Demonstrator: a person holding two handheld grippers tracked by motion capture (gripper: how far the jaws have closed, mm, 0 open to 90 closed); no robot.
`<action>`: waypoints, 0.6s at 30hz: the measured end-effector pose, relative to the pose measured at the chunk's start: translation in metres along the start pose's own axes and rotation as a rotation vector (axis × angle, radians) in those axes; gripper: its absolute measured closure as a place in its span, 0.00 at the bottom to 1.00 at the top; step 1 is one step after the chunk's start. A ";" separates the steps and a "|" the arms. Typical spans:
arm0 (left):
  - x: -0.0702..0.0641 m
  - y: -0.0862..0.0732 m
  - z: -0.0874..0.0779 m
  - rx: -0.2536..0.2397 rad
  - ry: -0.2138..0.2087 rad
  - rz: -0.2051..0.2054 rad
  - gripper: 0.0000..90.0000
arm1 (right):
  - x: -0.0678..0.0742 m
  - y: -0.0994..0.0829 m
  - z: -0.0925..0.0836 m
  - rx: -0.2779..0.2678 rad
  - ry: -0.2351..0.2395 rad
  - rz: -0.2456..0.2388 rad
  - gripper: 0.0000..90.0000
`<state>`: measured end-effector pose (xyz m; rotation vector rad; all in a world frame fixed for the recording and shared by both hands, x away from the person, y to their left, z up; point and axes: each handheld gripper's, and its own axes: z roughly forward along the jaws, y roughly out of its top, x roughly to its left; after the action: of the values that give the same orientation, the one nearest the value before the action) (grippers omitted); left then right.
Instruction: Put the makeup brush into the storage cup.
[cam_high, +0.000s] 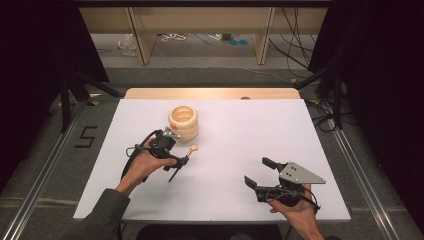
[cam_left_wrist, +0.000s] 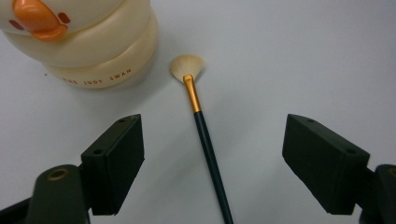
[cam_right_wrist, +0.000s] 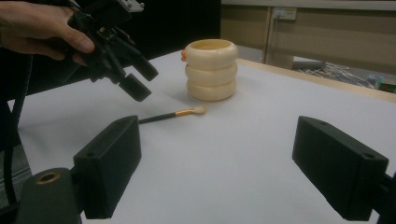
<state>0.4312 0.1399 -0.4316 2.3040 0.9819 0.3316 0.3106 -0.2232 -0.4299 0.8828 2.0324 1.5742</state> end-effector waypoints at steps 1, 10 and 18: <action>0.001 0.000 0.001 -0.003 0.004 0.006 0.23 | 0.000 0.000 0.000 -0.001 0.002 0.001 0.18; 0.002 0.007 0.006 0.057 -0.017 0.019 0.26 | 0.000 0.000 0.000 0.006 0.004 0.000 0.18; 0.005 0.012 0.013 0.139 -0.027 0.061 0.30 | 0.000 0.000 0.001 -0.001 0.001 -0.020 0.18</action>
<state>0.4472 0.1311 -0.4339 2.4613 0.9498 0.2633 0.3113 -0.2225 -0.4304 0.8584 2.0351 1.5650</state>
